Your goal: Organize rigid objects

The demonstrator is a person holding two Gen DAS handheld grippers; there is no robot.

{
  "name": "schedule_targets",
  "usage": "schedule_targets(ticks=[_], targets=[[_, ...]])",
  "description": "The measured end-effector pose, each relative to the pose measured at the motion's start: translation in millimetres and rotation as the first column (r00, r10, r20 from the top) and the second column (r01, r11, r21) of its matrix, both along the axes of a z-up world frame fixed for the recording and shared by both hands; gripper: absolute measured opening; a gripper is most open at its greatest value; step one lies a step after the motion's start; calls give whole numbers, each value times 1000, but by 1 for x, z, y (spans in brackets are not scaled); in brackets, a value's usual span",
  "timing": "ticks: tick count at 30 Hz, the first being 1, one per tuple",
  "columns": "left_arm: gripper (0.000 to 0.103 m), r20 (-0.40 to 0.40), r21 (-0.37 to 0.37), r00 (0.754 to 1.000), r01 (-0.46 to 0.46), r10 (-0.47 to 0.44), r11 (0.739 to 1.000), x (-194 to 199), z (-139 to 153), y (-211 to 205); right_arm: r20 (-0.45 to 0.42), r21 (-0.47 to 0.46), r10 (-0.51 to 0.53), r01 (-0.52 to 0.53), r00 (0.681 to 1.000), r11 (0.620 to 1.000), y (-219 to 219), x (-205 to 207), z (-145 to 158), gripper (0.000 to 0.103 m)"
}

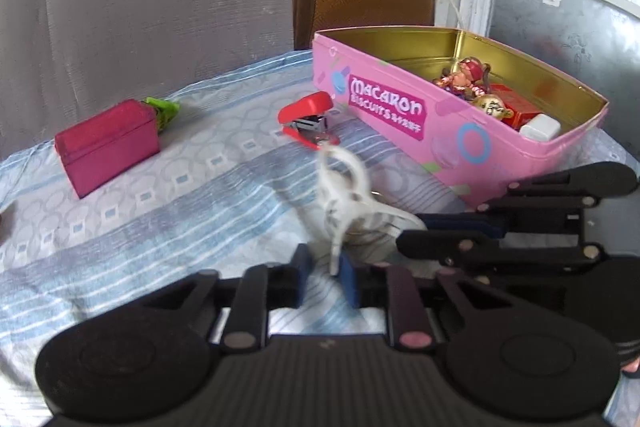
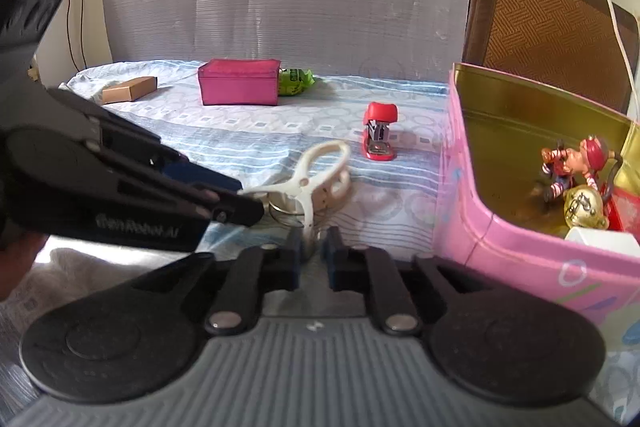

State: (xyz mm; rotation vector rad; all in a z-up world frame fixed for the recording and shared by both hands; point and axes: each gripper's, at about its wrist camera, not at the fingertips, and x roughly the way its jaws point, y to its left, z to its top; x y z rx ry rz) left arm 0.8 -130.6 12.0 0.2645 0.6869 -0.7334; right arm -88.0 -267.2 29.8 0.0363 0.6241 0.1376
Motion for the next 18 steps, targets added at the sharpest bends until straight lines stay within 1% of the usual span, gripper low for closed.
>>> schedule_targets(ticks=[1, 2, 4, 6, 9, 11, 13, 15, 18], targets=[[7, 1, -12, 1000, -3, 3, 1000, -3, 2, -1, 7, 2, -3, 3, 1000, 1000, -1, -1, 1, 7], [7, 15, -19, 1000, -11, 11, 1000, -6, 6, -2, 24, 0, -7, 7, 1000, 1000, -1, -4, 2, 6], [6, 79, -26, 997, -21, 23, 999, -18, 19, -6, 76, -24, -22, 24, 997, 999, 2, -12, 8, 5], [6, 141, -46, 990, -15, 21, 999, -29, 35, -11, 147, -59, -38, 47, 988, 997, 4, -23, 19, 5], [7, 203, -110, 979, 17, 6, 994, -42, 62, -22, 270, -119, -73, 109, 960, 987, 1, -40, 39, 5], [7, 225, -149, 974, 48, -14, 988, -47, 77, -35, 346, -142, -104, 161, 932, 977, -7, -50, 52, 5], [8, 238, -148, 970, 81, -44, 986, -49, 83, -54, 398, -168, -134, 216, 908, 962, -18, -59, 61, 5], [8, 235, -129, 969, 105, -73, 986, -48, 81, -76, 412, -174, -170, 260, 895, 950, -33, -62, 62, 5], [8, 195, -103, 975, 127, -105, 987, -46, 67, -106, 363, -146, -230, 299, 903, 943, -61, -64, 55, 5]])
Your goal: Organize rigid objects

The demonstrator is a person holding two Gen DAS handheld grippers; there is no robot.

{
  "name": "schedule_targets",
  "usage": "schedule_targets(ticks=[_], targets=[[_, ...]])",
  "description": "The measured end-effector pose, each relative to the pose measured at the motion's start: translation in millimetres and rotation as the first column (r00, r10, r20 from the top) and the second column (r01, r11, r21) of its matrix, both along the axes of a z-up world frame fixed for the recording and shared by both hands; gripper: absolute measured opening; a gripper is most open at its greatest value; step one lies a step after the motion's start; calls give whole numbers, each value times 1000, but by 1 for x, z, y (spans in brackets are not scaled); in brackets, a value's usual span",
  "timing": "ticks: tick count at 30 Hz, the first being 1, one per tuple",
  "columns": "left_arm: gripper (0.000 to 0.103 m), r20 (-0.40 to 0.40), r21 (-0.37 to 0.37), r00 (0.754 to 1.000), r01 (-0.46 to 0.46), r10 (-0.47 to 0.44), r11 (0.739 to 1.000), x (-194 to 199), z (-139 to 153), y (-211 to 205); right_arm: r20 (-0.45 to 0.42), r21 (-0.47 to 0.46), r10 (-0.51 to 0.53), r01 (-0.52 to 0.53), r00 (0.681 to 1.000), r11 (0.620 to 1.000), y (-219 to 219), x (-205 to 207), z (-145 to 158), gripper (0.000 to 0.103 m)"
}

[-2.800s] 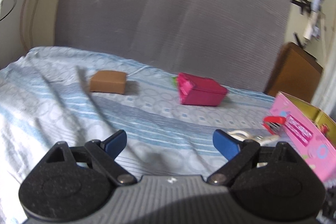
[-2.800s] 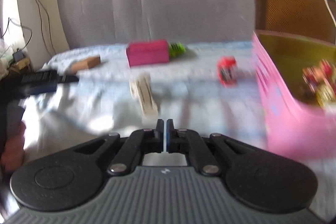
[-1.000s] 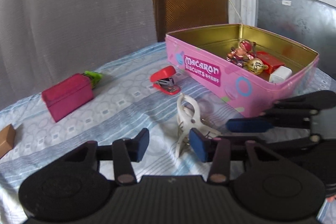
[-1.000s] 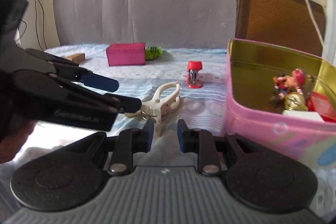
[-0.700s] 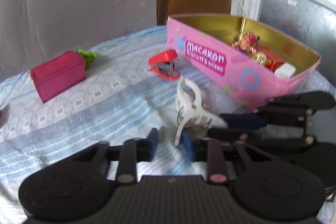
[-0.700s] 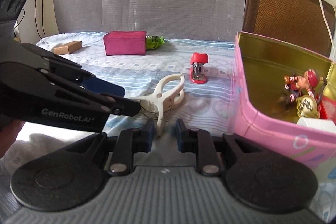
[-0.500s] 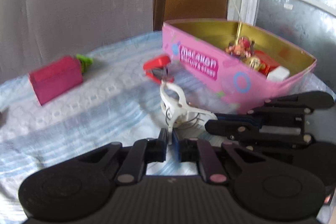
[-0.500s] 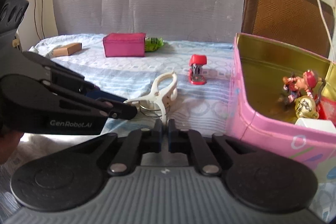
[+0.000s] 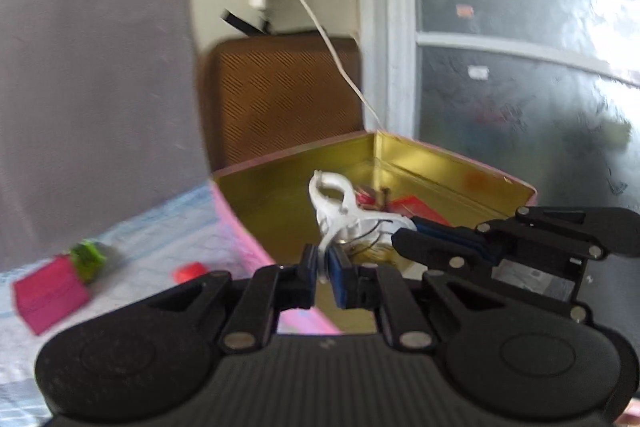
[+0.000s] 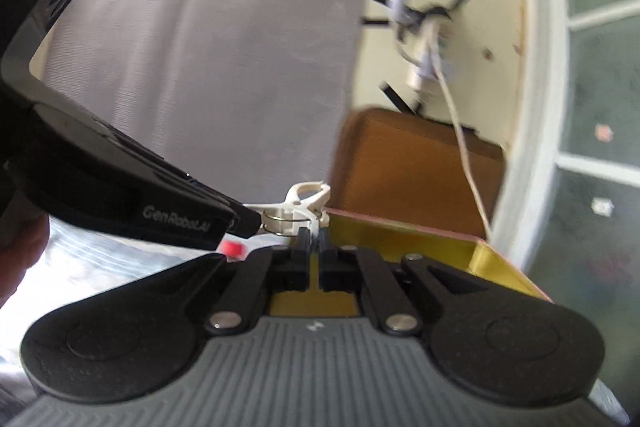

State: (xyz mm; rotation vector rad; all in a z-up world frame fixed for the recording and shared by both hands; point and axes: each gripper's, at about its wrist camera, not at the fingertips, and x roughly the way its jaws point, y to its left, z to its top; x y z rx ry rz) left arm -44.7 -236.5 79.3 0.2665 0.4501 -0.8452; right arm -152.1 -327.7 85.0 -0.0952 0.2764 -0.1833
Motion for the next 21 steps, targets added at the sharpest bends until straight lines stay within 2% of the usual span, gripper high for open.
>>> schedule_targets(ticks=[5, 9, 11, 13, 14, 15, 16, 17, 18, 19, 21], targets=[[10, -84, 23, 996, 21, -19, 1000, 7, -21, -31, -90, 93, -43, 52, 995, 994, -37, 3, -10, 5], [14, -105, 37, 994, -16, 20, 999, 12, -28, -41, -137, 155, -62, 83, 989, 984, -50, 18, -17, 9], [22, -125, 28, 991, -48, 51, 998, 15, -29, -41, -134, 205, -76, 103, 988, 973, -56, 21, -20, 14], [41, -138, 17, 986, -92, 93, 996, 19, -27, -37, -134, 268, -81, 114, 988, 957, -60, 19, -19, 18], [41, -140, 0, 986, -94, 93, 996, 19, -26, -33, -131, 298, -82, 118, 988, 947, -63, 18, -19, 20], [42, -140, -12, 986, -94, 91, 996, 19, -23, -28, -123, 331, -84, 121, 989, 936, -64, 14, -19, 26], [44, -142, -22, 986, -95, 91, 995, 19, -21, -24, -114, 339, -106, 139, 988, 930, -65, 10, -19, 41], [47, -143, -32, 986, -96, 90, 995, 18, -18, -20, -102, 348, -119, 147, 988, 926, -65, 7, -18, 48], [62, -132, -36, 986, -111, 106, 993, 16, -15, -15, -90, 359, -131, 155, 987, 921, -66, 3, -18, 56], [79, -109, -45, 987, -123, 117, 991, 13, -12, -10, -76, 361, -150, 168, 986, 917, -65, -2, -17, 58], [85, -59, -68, 991, -126, 123, 990, 6, -8, 2, -45, 351, -178, 182, 983, 918, -60, -8, -13, 58]])
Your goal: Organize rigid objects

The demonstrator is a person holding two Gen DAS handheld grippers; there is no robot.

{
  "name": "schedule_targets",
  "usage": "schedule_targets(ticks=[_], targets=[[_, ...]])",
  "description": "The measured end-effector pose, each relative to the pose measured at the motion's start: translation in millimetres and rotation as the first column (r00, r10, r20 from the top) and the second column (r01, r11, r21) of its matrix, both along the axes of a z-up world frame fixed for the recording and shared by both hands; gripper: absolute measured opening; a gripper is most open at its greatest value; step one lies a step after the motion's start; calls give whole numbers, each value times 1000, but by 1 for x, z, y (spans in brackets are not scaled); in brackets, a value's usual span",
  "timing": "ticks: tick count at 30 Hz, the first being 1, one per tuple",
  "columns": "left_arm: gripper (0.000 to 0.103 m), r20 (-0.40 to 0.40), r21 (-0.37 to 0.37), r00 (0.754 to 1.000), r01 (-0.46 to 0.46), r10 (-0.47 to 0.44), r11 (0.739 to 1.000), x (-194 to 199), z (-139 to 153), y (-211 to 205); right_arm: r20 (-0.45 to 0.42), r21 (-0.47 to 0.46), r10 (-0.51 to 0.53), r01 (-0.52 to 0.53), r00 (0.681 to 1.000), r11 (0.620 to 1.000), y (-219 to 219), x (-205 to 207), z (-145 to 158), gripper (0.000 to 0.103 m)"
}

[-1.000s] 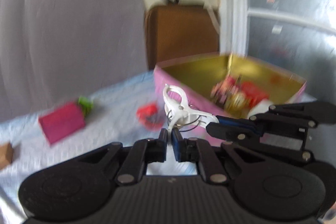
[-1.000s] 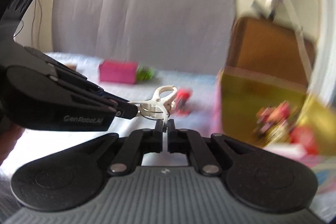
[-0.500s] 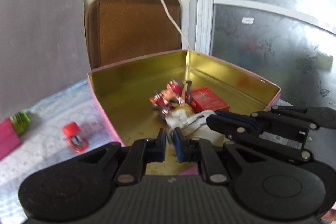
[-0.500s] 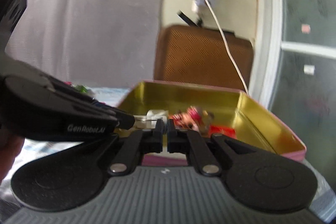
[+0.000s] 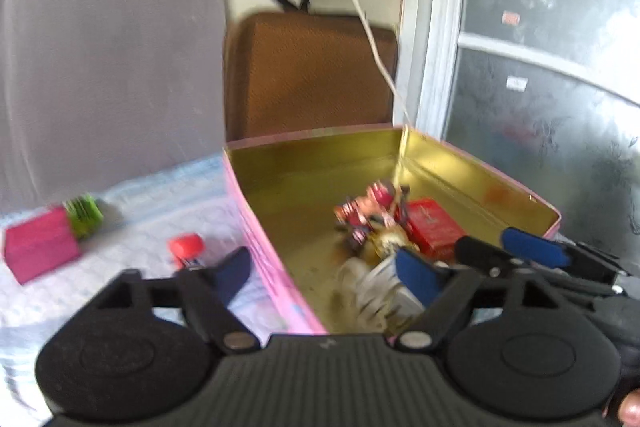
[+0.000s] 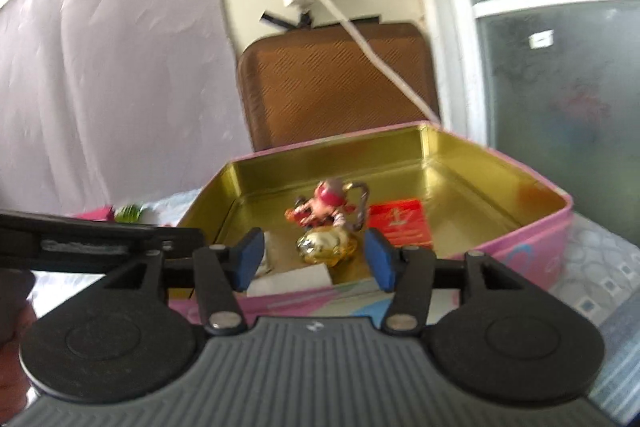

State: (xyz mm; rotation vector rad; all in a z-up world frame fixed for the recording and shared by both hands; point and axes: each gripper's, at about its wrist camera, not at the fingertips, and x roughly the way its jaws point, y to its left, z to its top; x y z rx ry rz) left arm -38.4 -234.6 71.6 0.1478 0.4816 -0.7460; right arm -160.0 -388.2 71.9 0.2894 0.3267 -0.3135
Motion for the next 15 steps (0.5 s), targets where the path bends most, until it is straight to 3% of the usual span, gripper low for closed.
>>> schedule_targets(ticks=[5, 9, 12, 15], targets=[[87, 62, 16, 997, -49, 48, 999, -3, 5, 33, 96, -54, -83, 89, 992, 995, 18, -11, 13, 58], [91, 91, 38, 986, -145, 141, 989, 5, -2, 76, 136, -34, -39, 44, 990, 998, 34, -9, 24, 60], [92, 63, 50, 967, -250, 246, 967, 24, -10, 114, 137, -60, 38, -29, 990, 998, 58, -3, 27, 62], [92, 29, 61, 928, -373, 372, 926, 46, -21, 156, 104, -73, 124, -117, 987, 990, 86, 10, 22, 67]])
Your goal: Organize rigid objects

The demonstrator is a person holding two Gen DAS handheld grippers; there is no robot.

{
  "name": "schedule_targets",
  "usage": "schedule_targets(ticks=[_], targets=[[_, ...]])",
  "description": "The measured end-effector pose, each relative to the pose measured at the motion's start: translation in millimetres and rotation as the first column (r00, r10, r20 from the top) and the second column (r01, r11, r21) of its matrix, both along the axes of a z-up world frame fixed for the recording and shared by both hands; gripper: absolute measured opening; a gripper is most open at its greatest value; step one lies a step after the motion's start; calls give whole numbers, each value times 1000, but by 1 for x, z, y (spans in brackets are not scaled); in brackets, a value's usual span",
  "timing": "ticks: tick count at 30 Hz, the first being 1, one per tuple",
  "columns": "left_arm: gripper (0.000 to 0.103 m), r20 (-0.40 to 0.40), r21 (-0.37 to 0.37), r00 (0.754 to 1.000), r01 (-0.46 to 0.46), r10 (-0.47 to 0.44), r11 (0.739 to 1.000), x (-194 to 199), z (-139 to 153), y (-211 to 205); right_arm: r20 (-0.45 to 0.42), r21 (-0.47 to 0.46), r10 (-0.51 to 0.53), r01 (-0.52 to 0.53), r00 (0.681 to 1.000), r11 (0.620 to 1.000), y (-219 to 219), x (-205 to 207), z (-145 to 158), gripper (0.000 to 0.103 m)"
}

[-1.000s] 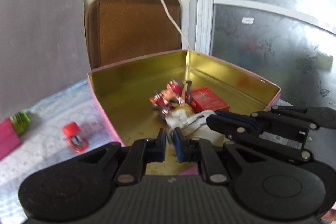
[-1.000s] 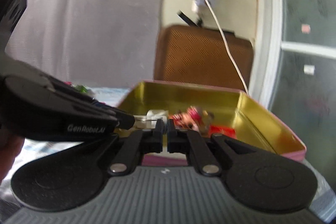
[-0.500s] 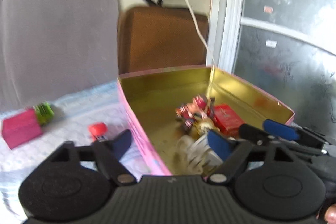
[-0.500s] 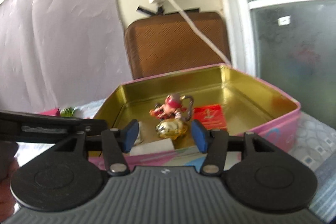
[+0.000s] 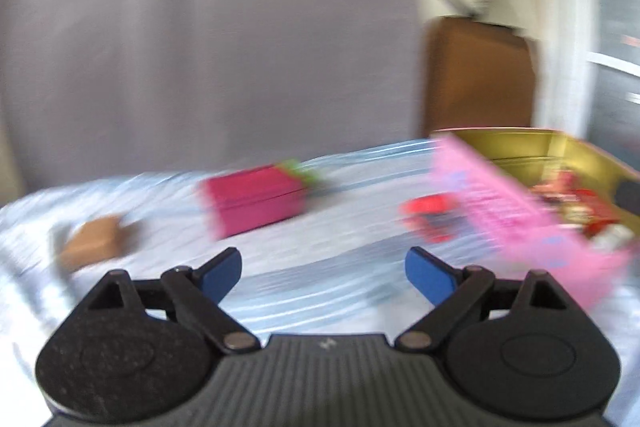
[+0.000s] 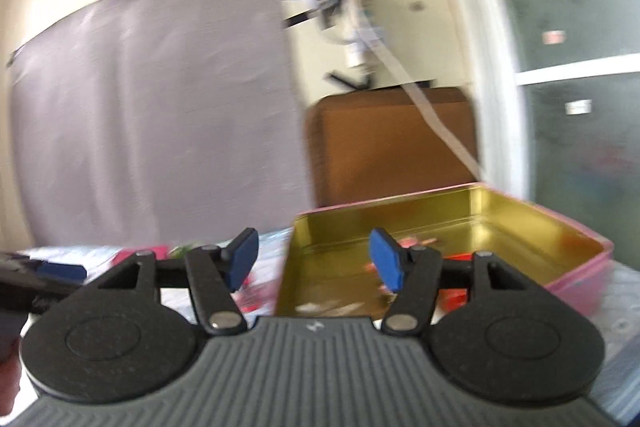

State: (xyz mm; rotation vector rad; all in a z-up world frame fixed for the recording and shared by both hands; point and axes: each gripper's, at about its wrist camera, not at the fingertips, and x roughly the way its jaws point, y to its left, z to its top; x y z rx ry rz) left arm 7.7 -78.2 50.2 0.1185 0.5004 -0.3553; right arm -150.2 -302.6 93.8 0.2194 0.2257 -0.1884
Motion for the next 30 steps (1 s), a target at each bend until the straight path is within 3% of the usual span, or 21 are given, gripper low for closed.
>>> schedule_targets(ticks=[4, 9, 11, 16, 24, 30], targets=[[92, 4, 33, 985, -170, 170, 985, 19, -16, 51, -82, 17, 107, -106, 991, 994, 35, 20, -14, 67], [92, -12, 20, 965, -262, 263, 965, 30, -33, 90, -166, 3, 195, -197, 967, 980, 69, 38, -29, 67], [92, -61, -24, 962, -269, 267, 963, 34, -35, 105, -191, -10, 218, -224, 957, 974, 79, 43, -33, 67], [93, -66, -71, 965, -258, 254, 963, 31, -33, 118, -243, -34, 231, -246, 942, 969, 93, 48, -39, 67], [95, -75, -61, 969, -241, 236, 969, 32, -35, 114, -276, 43, 216, -212, 937, 976, 83, 56, -48, 70], [96, -74, -50, 970, -236, 232, 970, 32, -35, 112, -282, 41, 227, -224, 932, 974, 86, 56, -49, 70]])
